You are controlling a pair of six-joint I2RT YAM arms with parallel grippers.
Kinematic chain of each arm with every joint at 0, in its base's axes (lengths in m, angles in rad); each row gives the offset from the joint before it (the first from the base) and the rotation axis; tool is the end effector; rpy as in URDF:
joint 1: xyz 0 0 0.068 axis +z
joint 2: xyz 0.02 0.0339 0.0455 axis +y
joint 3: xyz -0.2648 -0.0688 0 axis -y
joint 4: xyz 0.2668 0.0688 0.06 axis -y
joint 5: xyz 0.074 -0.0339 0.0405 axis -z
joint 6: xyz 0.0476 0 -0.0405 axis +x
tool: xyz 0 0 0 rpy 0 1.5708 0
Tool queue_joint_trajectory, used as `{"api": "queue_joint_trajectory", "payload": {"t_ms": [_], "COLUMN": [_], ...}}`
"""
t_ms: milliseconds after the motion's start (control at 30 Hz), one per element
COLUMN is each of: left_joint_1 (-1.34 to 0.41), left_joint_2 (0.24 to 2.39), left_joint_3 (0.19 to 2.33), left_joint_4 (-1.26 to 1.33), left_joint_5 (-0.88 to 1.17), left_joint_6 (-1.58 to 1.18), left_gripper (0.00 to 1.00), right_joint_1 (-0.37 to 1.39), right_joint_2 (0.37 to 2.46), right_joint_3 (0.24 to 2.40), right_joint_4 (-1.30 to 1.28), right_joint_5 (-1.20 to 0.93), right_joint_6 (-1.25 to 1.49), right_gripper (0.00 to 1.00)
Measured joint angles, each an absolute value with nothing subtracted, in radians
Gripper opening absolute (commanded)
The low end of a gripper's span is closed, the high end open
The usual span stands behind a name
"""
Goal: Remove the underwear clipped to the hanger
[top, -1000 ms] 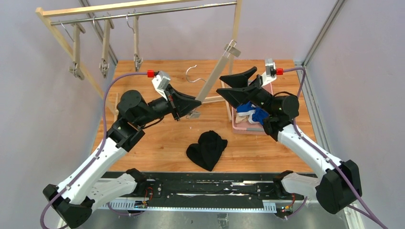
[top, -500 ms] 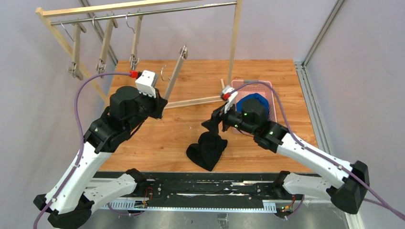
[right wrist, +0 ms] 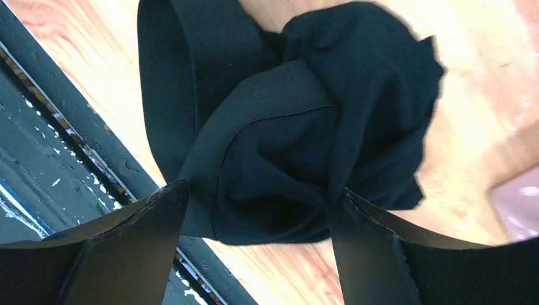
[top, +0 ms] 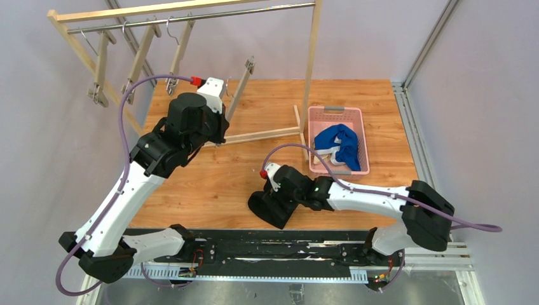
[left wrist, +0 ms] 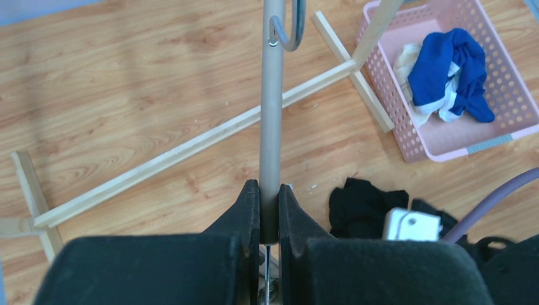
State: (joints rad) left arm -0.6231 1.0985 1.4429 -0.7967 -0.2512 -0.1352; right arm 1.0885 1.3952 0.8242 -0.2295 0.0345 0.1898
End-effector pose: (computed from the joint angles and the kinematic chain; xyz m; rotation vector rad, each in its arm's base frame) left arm 0.2005 -0.1295 0.4434 0.3312 1.9880 -0.2298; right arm 0.1477 0.2786 0.1933 -1.0472 2.2108 0.5577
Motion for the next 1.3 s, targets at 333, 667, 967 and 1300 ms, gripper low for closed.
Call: {"api": "queue_joint_trajectory", "payload": {"t_ms": [333,667,967,1300], "left_joint_1": [-0.623,-0.581,-0.48,-0.466], "left_joint_2": [1.152,1.229,1.289,1.322], "left_joint_3": [1.526,1.635,1.769,1.894], "left_joint_4": [-0.781,-0.799,-0.842,-0.863], "left_joint_5": [-0.281,-0.232,-0.146,-0.119], "left_joint_6": [-0.112,-0.085,-0.087,-0.086], "left_gripper": [0.0,0.0,0.0,0.0], "right_joint_1": [1.134,1.145,0.974,0.586], "right_joint_2": [1.563,1.362,1.021,0.952], "right_joint_3": [0.817,0.867,1.099,1.21], "right_joint_4": [-0.196,-0.39,-0.486,-0.445], "right_joint_5": [0.0,0.198,0.484,0.486], "right_joint_6": [0.271,0.284,0.182,0.07], "right_gripper": [0.01,0.0,0.01,0.01]}}
